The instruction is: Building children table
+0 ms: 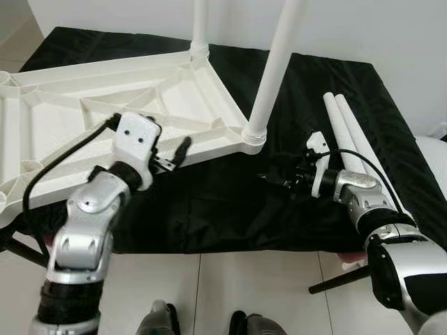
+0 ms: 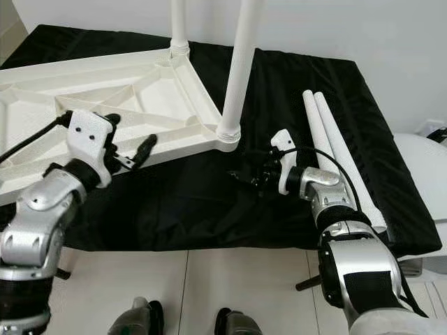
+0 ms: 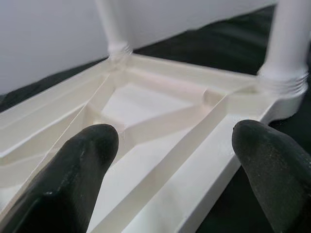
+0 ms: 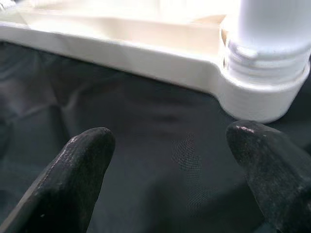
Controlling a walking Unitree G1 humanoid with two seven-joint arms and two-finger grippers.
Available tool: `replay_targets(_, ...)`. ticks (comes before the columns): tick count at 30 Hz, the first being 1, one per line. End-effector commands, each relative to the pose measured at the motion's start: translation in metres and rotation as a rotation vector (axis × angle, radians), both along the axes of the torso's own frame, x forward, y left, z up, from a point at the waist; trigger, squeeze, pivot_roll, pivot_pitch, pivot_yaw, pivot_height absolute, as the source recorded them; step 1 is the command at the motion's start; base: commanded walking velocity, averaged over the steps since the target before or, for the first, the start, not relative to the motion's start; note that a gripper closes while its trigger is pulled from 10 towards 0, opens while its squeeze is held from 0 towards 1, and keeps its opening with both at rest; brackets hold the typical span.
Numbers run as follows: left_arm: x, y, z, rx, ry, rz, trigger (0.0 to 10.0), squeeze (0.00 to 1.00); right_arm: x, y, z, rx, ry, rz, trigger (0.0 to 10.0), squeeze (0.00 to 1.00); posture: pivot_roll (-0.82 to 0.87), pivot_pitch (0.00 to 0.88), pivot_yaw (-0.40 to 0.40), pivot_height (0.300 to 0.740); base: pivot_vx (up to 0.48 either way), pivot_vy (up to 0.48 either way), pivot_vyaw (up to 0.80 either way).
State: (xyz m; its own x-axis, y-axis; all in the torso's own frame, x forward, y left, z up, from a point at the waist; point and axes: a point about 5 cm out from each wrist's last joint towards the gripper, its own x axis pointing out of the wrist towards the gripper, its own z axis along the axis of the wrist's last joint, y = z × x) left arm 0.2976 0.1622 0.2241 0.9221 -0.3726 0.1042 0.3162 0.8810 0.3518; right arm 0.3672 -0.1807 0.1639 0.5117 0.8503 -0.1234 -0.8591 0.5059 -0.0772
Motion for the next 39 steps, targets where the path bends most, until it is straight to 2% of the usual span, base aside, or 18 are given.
replay_targets(1, 0.004, 0.007, -0.006, 0.018, 0.012, 0.087, 10.0, 0.0, 0.001, 0.003, 0.004, 0.034, -0.009, 0.007, 10.0, 0.0, 0.04, 0.148, -0.042, 0.74, 0.0, 0.0, 0.0)
replay_targets(4, 0.013, 0.019, -0.016, 0.055, 0.058, 0.169, 10.0, 0.0, 0.007, 0.01, 0.018, 0.106, -0.059, 0.002, 10.0, 0.0, 0.04, 0.149, -0.04, 0.74, 0.0, 0.0, 0.0)
replay_targets(8, 0.022, 0.026, -0.021, 0.071, 0.076, 0.201, 10.0, 0.0, 0.011, 0.02, 0.035, 0.168, -0.104, 0.026, 10.0, 0.0, 0.04, 0.152, -0.043, 0.74, 0.0, 0.0, 0.0)
replay_targets(12, 0.03, 0.028, -0.024, 0.088, 0.083, 0.215, 10.0, 0.0, 0.012, 0.026, 0.041, 0.186, -0.116, 0.052, 10.0, 0.0, 0.04, 0.154, -0.043, 0.74, 0.0, 0.0, 0.0)
replay_targets(15, 0.038, 0.033, -0.029, 0.14, 0.096, 0.237, 10.0, 0.0, 0.012, 0.031, 0.044, 0.197, -0.125, 0.078, 10.0, 0.0, 0.03, 0.158, -0.043, 0.74, 0.0, 0.0, 0.0)
replay_targets(18, 0.04, 0.036, -0.033, 0.175, 0.104, 0.245, 10.0, 0.0, 0.012, 0.033, 0.046, 0.201, -0.13, 0.085, 10.0, 0.0, 0.02, 0.161, -0.038, 0.74, 0.0, 0.0, 0.0)
replay_targets(19, 0.04, 0.036, -0.04, 0.214, 0.141, 0.229, 10.0, 0.0, 0.012, 0.034, 0.049, 0.215, -0.137, 0.091, 10.0, 0.0, 0.02, 0.162, -0.036, 0.74, 0.0, 0.0, 0.0)
replay_targets(20, 0.039, 0.035, -0.046, 0.254, 0.165, 0.207, 10.0, 0.0, 0.012, 0.036, 0.052, 0.23, -0.142, 0.097, 10.0, 0.0, 0.01, 0.163, -0.033, 0.74, 0.0, 0.0, 0.0)
replay_targets(21, 0.039, 0.035, -0.046, 0.254, 0.165, 0.207, 10.0, 0.0, 0.012, 0.036, 0.052, 0.23, -0.142, 0.097, 10.0, 0.0, 0.01, 0.163, -0.033, 0.74, 0.0, 0.0, 0.0)
replay_targets(23, 0.033, 0.03, -0.06, 0.306, 0.237, 0.146, 10.0, 0.0, 0.014, 0.039, 0.058, 0.253, -0.15, 0.099, 10.0, 0.0, 0.02, 0.163, -0.03, 0.74, 0.0, 0.0, 0.0)
replay_targets(24, 0.033, 0.03, -0.06, 0.306, 0.237, 0.146, 10.0, 0.0, 0.014, 0.039, 0.058, 0.253, -0.15, 0.099, 10.0, 0.0, 0.02, 0.163, -0.03, 0.74, 0.0, 0.0, 0.0)
replay_targets(28, 0.021, 0.022, -0.076, 0.33, 0.344, 0.039, 10.0, 0.0, 0.017, 0.043, 0.064, 0.27, -0.163, 0.084, 10.0, 0.0, 0.02, 0.164, -0.03, 0.74, 0.0, 0.0, 0.0)
replay_targets(31, 0.015, 0.017, -0.081, 0.33, 0.384, -0.028, 10.0, 0.0, 0.019, 0.046, 0.068, 0.275, -0.174, 0.074, 10.0, 0.0, 0.02, 0.164, -0.031, 0.74, 0.0, 0.0, 0.0)
replay_targets(34, 0.013, 0.015, -0.082, 0.326, 0.396, -0.044, 10.0, 0.0, 0.019, 0.047, 0.069, 0.276, -0.177, 0.071, 10.0, 0.0, 0.02, 0.164, -0.031, 0.74, 0.0, 0.0, 0.0)
replay_targets(35, 0.01, 0.008, -0.08, 0.306, 0.4, -0.09, 10.0, 0.0, 0.02, 0.05, 0.07, 0.28, -0.185, 0.058, 10.0, 0.0, 0.03, 0.162, -0.034, 0.74, 0.0, 0.0, 0.0)
replay_targets(37, 0.01, 0.008, -0.08, 0.306, 0.4, -0.09, 10.0, 0.0, 0.02, 0.05, 0.07, 0.28, -0.185, 0.058, 10.0, 0.0, 0.03, 0.162, -0.034, 0.74, 0.0, 0.0, 0.0)
replay_targets(38, 0.006, -0.001, -0.078, 0.283, 0.403, -0.141, 10.0, 0.0, 0.022, 0.053, 0.072, 0.286, -0.189, 0.042, 10.0, 0.0, 0.03, 0.162, -0.035, 0.74, 0.0, 0.0, 0.0)
replay_targets(39, 0.006, -0.001, -0.078, 0.283, 0.403, -0.141, 10.0, 0.0, 0.022, 0.053, 0.072, 0.286, -0.189, 0.042, 10.0, 0.0, 0.03, 0.162, -0.035, 0.74, 0.0, 0.0, 0.0)
